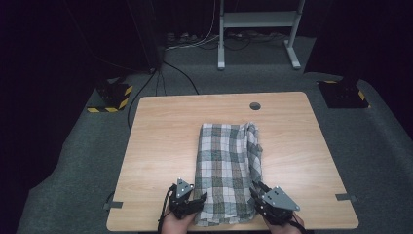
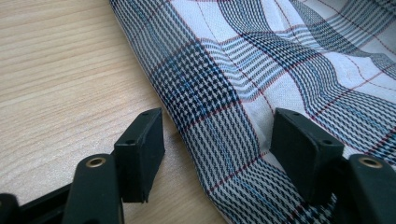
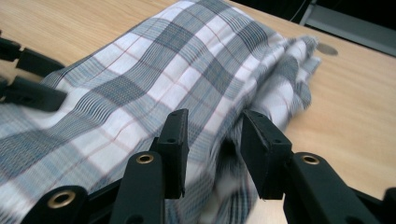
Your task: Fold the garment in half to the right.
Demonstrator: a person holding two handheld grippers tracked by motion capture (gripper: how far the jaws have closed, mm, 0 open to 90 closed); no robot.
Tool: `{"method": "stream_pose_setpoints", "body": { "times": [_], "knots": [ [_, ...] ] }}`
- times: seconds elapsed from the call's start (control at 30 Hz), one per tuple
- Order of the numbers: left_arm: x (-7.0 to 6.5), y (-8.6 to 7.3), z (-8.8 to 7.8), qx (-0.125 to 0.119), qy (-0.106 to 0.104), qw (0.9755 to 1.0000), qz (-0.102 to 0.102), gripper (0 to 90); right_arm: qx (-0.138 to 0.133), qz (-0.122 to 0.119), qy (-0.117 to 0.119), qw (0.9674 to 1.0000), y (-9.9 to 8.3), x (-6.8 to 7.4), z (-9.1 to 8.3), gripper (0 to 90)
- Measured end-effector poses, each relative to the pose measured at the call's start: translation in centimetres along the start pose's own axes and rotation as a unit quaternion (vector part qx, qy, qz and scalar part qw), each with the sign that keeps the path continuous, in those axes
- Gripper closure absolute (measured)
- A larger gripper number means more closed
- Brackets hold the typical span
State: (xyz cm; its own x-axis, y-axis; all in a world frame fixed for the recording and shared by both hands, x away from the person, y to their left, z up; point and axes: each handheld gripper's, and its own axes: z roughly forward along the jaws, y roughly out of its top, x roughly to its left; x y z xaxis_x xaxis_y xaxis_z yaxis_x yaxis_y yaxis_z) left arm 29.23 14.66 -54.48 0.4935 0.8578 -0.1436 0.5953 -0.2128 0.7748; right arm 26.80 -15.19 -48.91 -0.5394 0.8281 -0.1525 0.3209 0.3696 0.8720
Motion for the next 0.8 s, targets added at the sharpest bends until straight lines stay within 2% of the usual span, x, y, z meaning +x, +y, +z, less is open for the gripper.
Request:
{"method": "stream_pose_setpoints", "body": {
  "times": [0.1, 0.13, 0.17, 0.27, 0.3, 0.37, 0.53, 0.7, 0.8],
  "knots": [
    [0.1, 0.0, -0.1, 0.000, -0.005, 1.0000, -0.003, 33.4, 0.013, -0.017, -0.001, 0.9998, 1.2, -0.2, 1.8, 63.6],
    [0.1, -0.1, -0.1, 0.000, -0.006, 1.0000, -0.003, 33.4, 0.030, -0.028, -0.001, 0.9992, 1.6, -0.4, 3.2, 66.8],
    [0.1, -0.1, -0.1, 0.000, -0.006, 1.0000, -0.003, 33.4, 0.030, -0.028, -0.001, 0.9992, 1.6, -0.4, 3.2, 66.8],
    [0.1, -0.1, -0.1, -0.001, -0.008, 1.0000, -0.005, 33.3, 0.061, -0.041, -0.003, 0.9973, 0.9, -0.6, 4.9, 69.6],
    [0.1, -0.1, -0.1, -0.001, -0.008, 0.9999, -0.005, 33.2, 0.072, -0.036, -0.003, 0.9967, 0.2, -0.8, 5.3, 69.6],
    [0.1, -0.1, -0.1, -0.002, -0.010, 0.9999, -0.007, 33.3, 0.078, -0.023, -0.007, 0.9967, -0.6, -1.3, 5.4, 69.6],
    [0.1, -0.1, -0.1, -0.001, -0.011, 0.9999, -0.006, 32.8, 0.076, 0.017, -0.010, 0.9969, -2.3, -2.8, 4.7, 69.9],
    [0.0, -0.1, -0.1, -0.001, -0.010, 0.9999, -0.003, 31.3, 0.074, 0.044, 0.004, 0.9963, -3.4, -3.6, 4.6, 70.9],
    [0.0, -0.1, -0.3, -0.010, -0.022, 0.9997, 0.001, 29.7, 0.079, 0.068, 0.022, 0.9943, -3.9, -4.0, 5.2, 70.7]
  ]
}}
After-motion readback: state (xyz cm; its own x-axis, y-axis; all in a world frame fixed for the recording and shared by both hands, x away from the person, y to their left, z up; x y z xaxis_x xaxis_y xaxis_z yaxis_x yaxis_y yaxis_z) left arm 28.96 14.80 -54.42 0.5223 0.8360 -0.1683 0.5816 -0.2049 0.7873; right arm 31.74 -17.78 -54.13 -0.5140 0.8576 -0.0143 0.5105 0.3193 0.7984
